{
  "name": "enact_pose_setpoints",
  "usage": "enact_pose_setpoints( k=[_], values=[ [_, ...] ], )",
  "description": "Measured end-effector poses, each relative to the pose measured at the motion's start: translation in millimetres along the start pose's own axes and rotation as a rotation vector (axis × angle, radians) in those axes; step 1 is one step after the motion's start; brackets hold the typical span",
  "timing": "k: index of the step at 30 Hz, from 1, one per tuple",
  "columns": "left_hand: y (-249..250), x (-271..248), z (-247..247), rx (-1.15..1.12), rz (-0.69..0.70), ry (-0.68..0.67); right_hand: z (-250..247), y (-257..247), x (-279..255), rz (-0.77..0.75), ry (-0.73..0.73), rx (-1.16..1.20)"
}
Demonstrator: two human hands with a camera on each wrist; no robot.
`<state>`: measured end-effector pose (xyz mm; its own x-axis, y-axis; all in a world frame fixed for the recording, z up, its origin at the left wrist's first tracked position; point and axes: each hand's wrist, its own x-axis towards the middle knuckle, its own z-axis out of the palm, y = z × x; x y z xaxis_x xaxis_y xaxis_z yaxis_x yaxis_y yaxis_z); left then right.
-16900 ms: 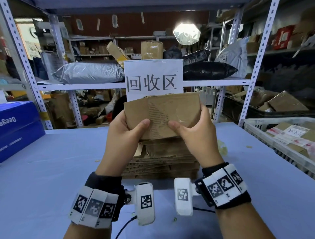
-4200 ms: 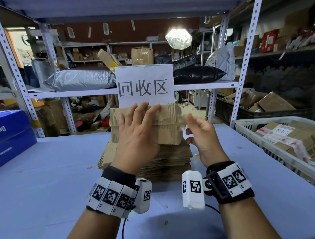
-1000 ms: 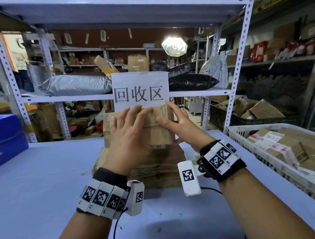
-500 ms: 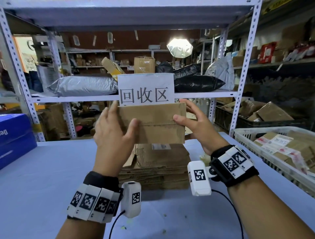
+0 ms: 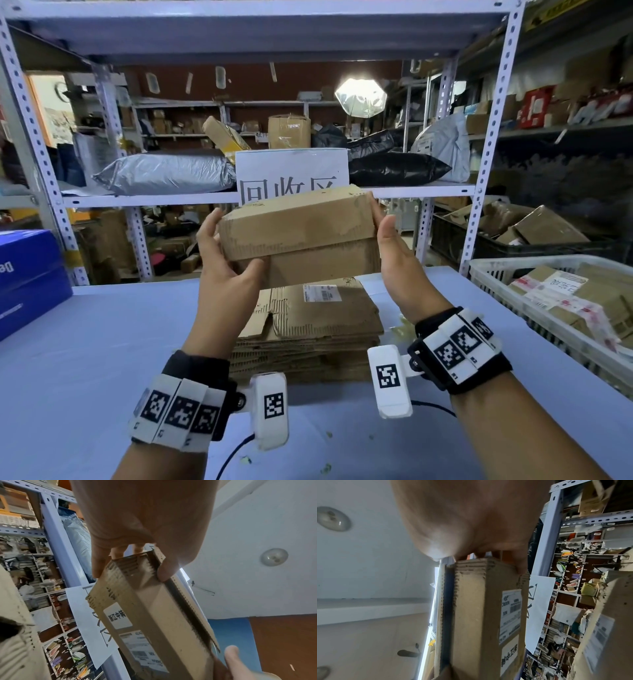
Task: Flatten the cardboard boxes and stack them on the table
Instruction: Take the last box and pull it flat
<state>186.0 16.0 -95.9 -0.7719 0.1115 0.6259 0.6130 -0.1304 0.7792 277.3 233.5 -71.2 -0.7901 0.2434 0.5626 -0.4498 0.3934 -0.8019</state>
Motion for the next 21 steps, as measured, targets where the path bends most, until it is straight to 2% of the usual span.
enact_pose_setpoints(
  k=[8,13,17,21],
  values=[
    [1.1,1.8,1.5,-0.158,-0.143,0.051,4.3,-9.9,-4.9,-0.055,-0.01,-0.087],
    [-2.1,-0.6,0.4,-0.134,-0.199,0.063,5.3,-10.6,-0.9,-0.078,-0.027,-0.148],
    [-6.3,1.3,-3.1,-0.106,-0.223,0.035,0.7,-13.6,-3.5,-0.083,-0.159,-0.129],
    [-3.5,3.1,-6.8,-0.158,-0.254,0.016,-3.4,-9.4,-4.1,-0.134,-0.291,-0.224]
  ],
)
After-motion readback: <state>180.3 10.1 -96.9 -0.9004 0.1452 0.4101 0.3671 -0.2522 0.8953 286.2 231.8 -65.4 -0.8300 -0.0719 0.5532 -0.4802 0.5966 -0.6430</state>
